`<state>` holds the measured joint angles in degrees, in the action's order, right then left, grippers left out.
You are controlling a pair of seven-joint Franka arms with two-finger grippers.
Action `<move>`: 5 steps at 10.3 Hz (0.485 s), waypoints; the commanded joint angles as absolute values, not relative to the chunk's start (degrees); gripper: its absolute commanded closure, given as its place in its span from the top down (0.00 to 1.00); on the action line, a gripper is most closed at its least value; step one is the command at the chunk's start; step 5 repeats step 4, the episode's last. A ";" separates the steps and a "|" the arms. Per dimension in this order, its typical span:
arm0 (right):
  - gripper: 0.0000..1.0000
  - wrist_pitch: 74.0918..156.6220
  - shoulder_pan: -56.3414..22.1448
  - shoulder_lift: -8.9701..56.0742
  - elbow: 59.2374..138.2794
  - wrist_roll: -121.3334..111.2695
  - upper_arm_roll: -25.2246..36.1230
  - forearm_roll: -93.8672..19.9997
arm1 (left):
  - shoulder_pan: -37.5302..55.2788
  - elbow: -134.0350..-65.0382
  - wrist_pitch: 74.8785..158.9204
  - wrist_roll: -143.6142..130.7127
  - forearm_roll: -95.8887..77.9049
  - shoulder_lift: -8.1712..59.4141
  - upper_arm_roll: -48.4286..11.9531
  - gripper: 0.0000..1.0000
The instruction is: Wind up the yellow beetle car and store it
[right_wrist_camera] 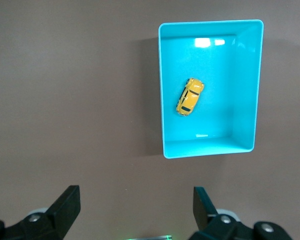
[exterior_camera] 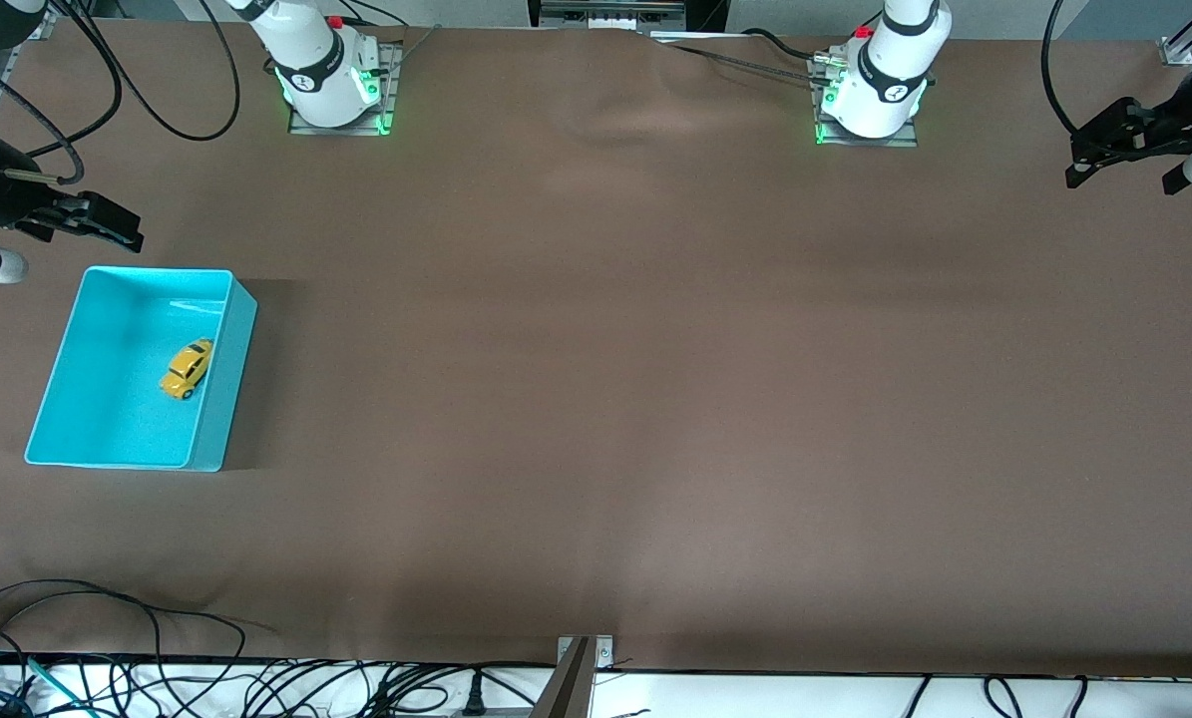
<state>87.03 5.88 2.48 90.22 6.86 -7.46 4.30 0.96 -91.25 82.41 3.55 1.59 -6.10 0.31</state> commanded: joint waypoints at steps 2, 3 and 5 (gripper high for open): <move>1.00 87.89 5.63 0.88 91.93 7.03 -6.86 2.90 | 1.05 -91.58 83.06 2.81 0.79 -6.33 0.35 1.00; 1.00 87.89 5.63 0.88 91.93 7.03 -6.86 2.99 | 1.05 -91.58 82.97 2.81 0.79 -6.33 0.35 1.00; 1.00 87.89 5.63 0.88 91.93 7.03 -6.86 2.90 | 1.05 -91.58 82.97 2.81 0.79 -6.33 0.26 1.00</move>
